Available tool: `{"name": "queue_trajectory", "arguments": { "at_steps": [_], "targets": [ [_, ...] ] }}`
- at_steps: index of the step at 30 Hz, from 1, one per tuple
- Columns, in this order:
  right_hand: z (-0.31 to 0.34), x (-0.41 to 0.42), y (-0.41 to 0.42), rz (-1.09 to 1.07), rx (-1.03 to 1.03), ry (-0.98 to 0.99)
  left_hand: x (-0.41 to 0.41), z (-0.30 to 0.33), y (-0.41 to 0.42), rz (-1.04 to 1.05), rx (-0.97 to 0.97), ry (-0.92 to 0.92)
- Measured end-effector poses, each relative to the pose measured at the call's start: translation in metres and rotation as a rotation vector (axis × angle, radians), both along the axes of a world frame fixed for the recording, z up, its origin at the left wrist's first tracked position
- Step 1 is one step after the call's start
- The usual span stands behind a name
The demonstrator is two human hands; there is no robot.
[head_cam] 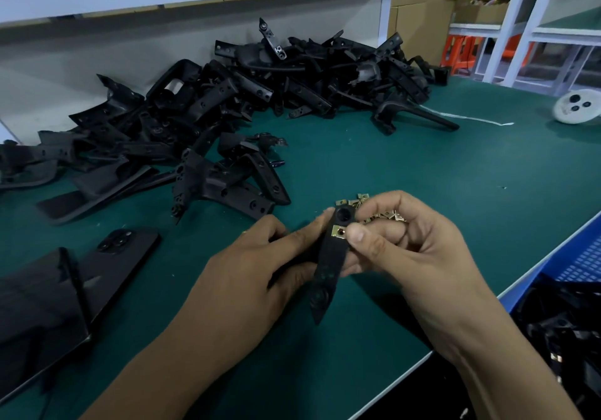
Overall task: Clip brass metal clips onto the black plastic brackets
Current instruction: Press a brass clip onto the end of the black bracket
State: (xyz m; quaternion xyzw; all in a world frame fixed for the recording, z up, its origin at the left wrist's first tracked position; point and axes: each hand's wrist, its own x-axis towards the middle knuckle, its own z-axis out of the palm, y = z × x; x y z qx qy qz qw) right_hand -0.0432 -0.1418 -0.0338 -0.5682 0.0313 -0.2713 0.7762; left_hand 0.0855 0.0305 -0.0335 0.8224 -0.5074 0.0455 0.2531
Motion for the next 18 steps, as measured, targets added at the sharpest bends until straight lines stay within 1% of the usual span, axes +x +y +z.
{"name": "queue_trajectory", "arguments": {
  "at_steps": [2, 5, 7, 10, 12, 14, 15, 17, 18],
  "targets": [
    [0.0, -0.002, -0.004, 0.106, 0.022, -0.01, 0.003, -0.002, -0.001, -0.104, -0.069, 0.102],
    [-0.001, -0.003, -0.007, 0.199, -0.11, 0.007, 0.006, -0.003, 0.0, -0.19, -0.106, 0.114],
    [-0.002, -0.003, -0.006, 0.179, -0.205, 0.006, 0.008, -0.004, 0.001, -0.203, -0.108, 0.1],
    [-0.002, -0.002, -0.004, 0.112, -0.287, 0.003, 0.009, -0.006, 0.003, -0.221, -0.095, 0.077],
    [-0.003, 0.0, -0.001, 0.038, -0.291, -0.004, 0.011, -0.006, 0.004, -0.196, -0.11, 0.059],
    [-0.003, 0.002, 0.001, -0.133, -0.287, 0.005, 0.015, -0.005, 0.005, -0.107, -0.163, 0.03],
    [-0.005, 0.002, 0.0, -0.249, -0.331, 0.031, 0.017, -0.004, 0.006, -0.053, -0.195, 0.021],
    [-0.009, 0.003, -0.001, -0.445, -0.54, 0.155, 0.02, -0.004, 0.008, 0.052, -0.245, 0.028],
    [-0.01, 0.004, -0.001, -0.484, -0.665, 0.24, 0.021, -0.006, 0.009, 0.096, -0.251, 0.031]
  ]
}}
